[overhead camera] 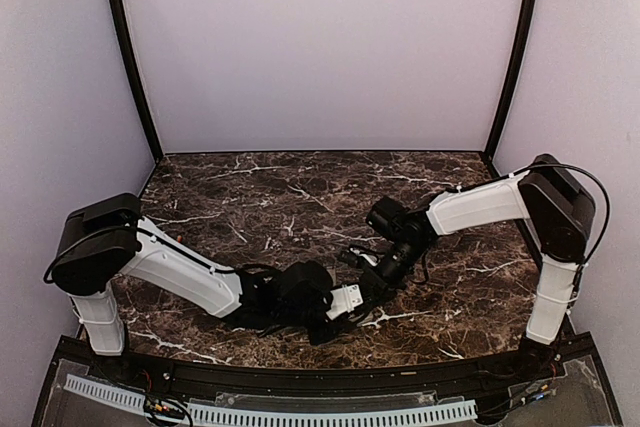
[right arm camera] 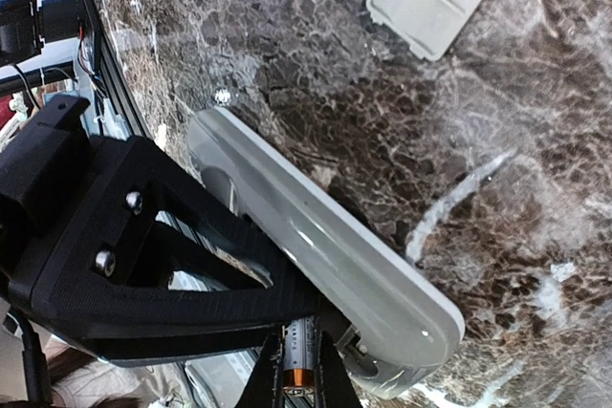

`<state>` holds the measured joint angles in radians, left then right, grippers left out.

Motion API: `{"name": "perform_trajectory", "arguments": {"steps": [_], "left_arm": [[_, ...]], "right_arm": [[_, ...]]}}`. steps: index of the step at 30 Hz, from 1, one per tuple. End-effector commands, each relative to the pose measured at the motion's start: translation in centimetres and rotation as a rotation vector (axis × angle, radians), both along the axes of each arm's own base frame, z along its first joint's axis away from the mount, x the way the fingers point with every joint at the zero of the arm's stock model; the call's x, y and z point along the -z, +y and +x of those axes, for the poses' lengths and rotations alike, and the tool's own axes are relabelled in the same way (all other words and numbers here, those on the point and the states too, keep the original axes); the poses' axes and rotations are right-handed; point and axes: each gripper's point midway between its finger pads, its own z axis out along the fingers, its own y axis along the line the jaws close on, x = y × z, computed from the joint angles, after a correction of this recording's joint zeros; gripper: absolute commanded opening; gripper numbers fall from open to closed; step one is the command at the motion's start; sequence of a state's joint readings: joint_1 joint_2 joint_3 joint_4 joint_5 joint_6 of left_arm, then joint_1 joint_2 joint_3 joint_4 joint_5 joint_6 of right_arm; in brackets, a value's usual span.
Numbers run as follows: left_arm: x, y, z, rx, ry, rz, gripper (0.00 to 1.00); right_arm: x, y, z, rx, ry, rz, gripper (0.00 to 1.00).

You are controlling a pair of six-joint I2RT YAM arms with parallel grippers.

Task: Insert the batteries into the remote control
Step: Pass from the right arm to the left

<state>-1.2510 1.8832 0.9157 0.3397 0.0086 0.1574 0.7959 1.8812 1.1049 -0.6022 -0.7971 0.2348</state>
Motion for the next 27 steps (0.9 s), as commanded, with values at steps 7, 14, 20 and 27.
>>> {"name": "perform_trajectory", "arguments": {"steps": [7,14,20,27], "left_arm": [[0.9,0.5,-0.7,0.021,0.034,0.05,0.2],[1.2,0.7,-0.9,0.025,0.043,0.062,0.12],[1.4,0.9,-1.2,0.032,0.059,0.072,0.07],[1.5,1.1,-1.4,0.035,0.071,0.08,0.05]], "right_arm": [[0.0,0.4,0.3,-0.011,-0.02,0.012,0.0],[-0.4,0.4,0.6,-0.009,-0.035,0.01,0.07],[-1.2,0.4,1.2,-0.001,-0.062,0.016,0.15],[-1.8,0.1,1.7,0.016,-0.078,0.015,0.2]]}}
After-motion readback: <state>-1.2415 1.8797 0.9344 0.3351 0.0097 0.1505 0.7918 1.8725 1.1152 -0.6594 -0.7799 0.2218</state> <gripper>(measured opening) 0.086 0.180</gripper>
